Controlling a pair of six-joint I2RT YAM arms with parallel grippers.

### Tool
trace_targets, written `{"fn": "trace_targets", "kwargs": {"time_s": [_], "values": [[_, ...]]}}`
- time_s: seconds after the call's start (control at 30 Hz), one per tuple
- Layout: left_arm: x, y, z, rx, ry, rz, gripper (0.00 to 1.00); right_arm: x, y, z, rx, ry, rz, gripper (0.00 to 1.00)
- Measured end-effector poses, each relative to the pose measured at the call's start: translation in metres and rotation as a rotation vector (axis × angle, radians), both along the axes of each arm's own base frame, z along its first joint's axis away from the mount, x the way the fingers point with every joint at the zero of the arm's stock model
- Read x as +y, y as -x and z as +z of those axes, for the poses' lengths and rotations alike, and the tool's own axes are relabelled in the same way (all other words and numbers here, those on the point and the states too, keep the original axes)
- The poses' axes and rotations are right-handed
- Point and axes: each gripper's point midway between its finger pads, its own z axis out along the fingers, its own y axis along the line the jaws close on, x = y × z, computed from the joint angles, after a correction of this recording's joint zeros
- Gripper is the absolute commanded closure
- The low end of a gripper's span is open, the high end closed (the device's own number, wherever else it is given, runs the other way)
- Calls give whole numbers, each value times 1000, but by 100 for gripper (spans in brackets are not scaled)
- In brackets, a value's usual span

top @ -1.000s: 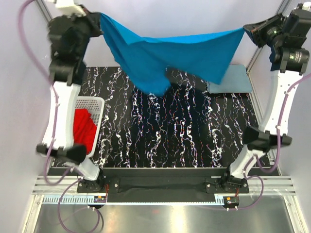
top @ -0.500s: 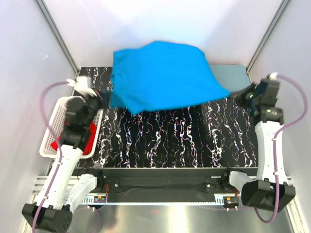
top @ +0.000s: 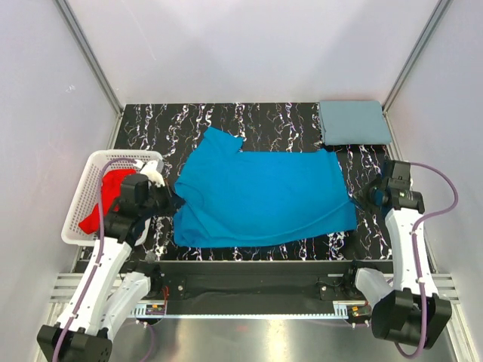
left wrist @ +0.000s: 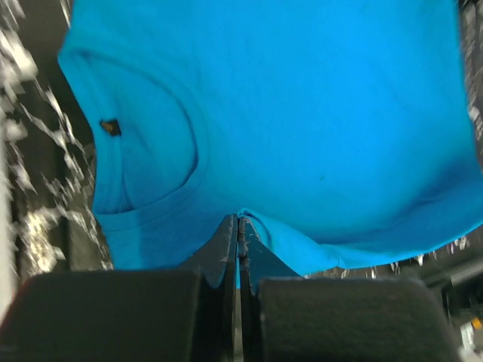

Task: Fold and stack the t-shirts
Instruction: Flatten the tshirt out, then fold the tshirt

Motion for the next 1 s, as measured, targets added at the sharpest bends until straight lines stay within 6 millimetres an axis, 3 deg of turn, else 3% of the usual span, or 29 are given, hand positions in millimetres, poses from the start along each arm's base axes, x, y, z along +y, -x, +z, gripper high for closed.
{"fn": "trace_targets", "kwargs": {"time_s": [0.17, 0.57, 0.67, 1.0], "values": [[-2, 11, -18, 104, 8, 0, 100, -11, 17, 1, 13, 46, -87, 100], [1, 5, -41, 207, -21, 19, 100, -38, 40, -12, 72, 142, -268, 100], [1, -1, -39, 207, -28, 27, 100, -39, 37, -15, 62, 133, -288, 100], [2, -33, -51, 283, -81, 42, 100, -25, 10, -52, 86, 38, -241, 100]]}}
